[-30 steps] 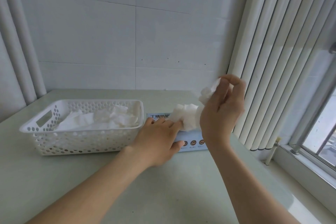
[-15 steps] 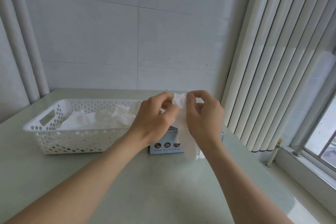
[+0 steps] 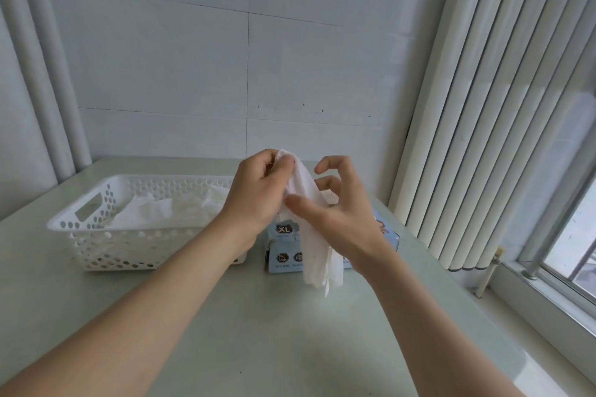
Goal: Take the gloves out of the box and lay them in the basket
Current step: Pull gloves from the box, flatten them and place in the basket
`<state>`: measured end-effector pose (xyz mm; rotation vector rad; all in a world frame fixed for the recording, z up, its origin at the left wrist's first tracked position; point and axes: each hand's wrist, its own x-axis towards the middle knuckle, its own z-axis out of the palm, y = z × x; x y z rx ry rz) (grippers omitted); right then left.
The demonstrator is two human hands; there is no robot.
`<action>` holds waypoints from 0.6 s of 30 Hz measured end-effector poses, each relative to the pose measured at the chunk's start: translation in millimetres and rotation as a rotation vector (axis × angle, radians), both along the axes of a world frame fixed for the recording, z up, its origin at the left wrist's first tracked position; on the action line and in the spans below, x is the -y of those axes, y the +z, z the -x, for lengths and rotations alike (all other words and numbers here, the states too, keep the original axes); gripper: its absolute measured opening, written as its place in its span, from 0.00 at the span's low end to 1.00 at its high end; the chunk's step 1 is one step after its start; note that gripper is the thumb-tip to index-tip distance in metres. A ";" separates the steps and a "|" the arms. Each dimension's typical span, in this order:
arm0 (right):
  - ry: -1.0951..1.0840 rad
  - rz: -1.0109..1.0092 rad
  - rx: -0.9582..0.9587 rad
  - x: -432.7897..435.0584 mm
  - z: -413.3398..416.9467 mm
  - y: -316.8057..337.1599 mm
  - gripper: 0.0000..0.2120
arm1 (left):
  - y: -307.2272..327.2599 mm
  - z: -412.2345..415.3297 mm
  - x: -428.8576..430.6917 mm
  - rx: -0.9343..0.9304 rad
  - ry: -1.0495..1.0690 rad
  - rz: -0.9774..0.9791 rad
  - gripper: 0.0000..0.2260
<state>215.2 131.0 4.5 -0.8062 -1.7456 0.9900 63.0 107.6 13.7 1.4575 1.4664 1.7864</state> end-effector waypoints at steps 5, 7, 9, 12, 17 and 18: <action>-0.034 -0.005 0.046 -4.7 1.2 -2.9 0.09 | 0.2 10.7 0.4 -0.125 0.074 -0.044 0.17; -0.053 0.009 0.064 -6.2 1.1 -1.6 0.06 | 1.6 15.5 0.9 -0.158 0.120 -0.053 0.17; -0.100 0.001 0.076 -7.9 0.4 -2.6 0.09 | 2.7 21.2 0.5 -0.194 0.170 -0.051 0.21; -0.156 -0.006 0.068 -5.4 0.4 1.0 0.14 | 2.6 29.0 0.7 -0.275 0.225 -0.045 0.27; -0.138 0.153 0.073 -10.1 -0.2 1.4 0.13 | 4.0 34.8 2.5 -0.339 0.188 0.070 0.25; -0.102 0.212 0.059 -11.8 0.3 0.5 0.14 | 4.5 36.2 2.7 -0.331 0.163 0.085 0.23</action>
